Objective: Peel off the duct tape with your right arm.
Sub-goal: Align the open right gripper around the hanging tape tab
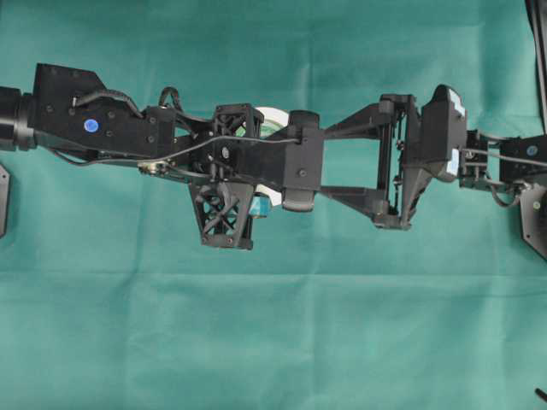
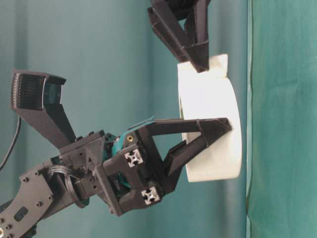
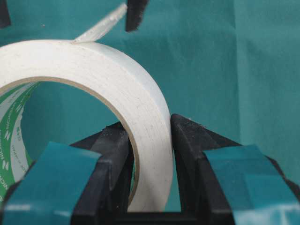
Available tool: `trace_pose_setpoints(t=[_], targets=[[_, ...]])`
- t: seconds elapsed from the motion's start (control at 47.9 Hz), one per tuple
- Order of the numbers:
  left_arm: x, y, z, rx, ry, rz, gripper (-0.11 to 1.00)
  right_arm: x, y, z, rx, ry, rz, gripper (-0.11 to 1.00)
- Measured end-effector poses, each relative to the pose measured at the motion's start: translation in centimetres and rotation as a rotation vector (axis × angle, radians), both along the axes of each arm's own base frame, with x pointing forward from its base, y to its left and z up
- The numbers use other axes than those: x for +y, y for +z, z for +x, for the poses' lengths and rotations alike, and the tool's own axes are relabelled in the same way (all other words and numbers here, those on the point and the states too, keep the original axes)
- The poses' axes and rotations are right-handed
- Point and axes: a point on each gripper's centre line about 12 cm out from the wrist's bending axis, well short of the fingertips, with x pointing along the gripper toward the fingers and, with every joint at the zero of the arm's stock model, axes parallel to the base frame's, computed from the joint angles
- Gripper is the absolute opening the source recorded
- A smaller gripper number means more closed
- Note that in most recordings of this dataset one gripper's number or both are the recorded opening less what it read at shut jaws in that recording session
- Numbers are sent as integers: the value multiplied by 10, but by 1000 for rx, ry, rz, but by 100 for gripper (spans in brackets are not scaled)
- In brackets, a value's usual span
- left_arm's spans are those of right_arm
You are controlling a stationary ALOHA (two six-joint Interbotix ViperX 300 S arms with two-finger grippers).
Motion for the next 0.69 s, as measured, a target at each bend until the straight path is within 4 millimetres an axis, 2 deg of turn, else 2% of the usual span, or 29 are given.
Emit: trace_pose_setpoints(t=[0.46,0.543,0.648,0.69], targets=[[0,0,0,2,0,-1,21,-2,-1,-4,-6,-11,6,65],[0,0,0,2,0,0,21,-2,-1,-3,-6,-11,5,57],[-1,0,0,2,-2,0,21,-1,-1,-3,-6,-9,5,40],[-1,0,0,2,-2,0,21,-1,-1,-3,-6,-9,5,36]])
